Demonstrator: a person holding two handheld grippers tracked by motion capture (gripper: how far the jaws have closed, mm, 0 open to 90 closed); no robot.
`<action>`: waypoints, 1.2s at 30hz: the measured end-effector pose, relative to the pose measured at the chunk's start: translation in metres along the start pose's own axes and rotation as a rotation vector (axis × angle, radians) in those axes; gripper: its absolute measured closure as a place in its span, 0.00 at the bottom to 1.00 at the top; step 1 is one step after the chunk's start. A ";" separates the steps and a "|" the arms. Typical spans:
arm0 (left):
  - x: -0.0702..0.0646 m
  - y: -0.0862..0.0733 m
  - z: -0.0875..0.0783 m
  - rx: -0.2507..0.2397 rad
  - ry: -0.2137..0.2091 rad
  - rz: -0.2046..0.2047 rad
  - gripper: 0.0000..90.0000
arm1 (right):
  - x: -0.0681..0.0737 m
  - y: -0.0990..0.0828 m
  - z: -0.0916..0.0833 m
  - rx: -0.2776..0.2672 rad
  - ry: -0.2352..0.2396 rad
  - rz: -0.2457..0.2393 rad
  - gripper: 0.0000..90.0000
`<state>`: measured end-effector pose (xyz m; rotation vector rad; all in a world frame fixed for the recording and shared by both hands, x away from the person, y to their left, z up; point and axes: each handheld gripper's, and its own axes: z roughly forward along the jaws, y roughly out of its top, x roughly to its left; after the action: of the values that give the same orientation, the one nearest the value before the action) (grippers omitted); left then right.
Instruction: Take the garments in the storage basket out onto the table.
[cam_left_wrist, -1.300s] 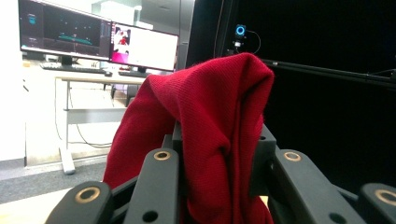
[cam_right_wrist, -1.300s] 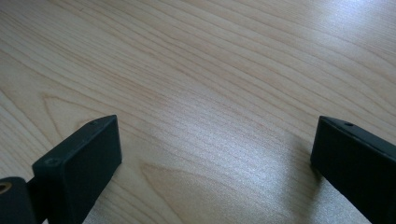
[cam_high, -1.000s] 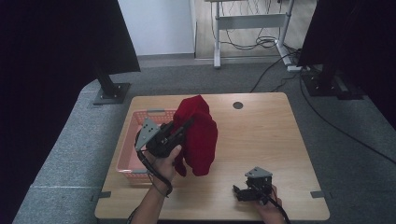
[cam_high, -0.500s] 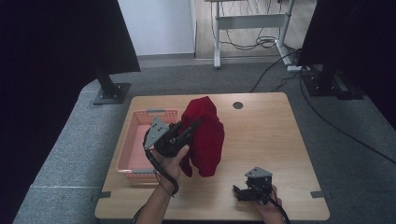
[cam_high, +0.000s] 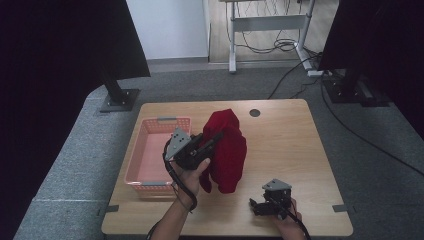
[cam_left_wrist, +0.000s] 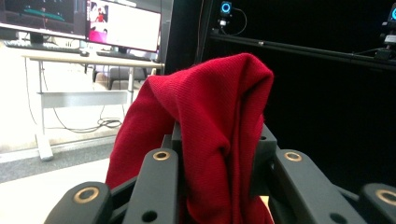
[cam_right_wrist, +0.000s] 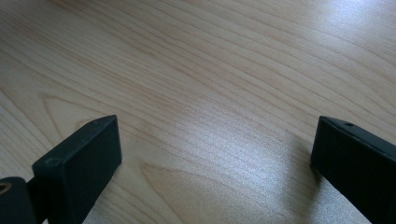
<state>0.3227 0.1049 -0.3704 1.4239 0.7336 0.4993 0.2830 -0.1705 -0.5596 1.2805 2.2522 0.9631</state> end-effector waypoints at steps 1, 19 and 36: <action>0.000 -0.001 0.001 0.005 0.000 0.000 0.78 | 0.000 0.000 0.000 0.000 0.000 0.000 0.02; 0.005 -0.035 0.020 0.102 0.008 -0.031 0.77 | 0.000 0.000 0.000 0.000 0.000 0.001 0.02; 0.012 -0.065 0.025 0.179 0.007 -0.083 0.76 | 0.000 0.000 0.000 0.000 0.000 0.000 0.02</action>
<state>0.3419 0.0893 -0.4366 1.5510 0.8563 0.3825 0.2829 -0.1705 -0.5596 1.2810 2.2520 0.9632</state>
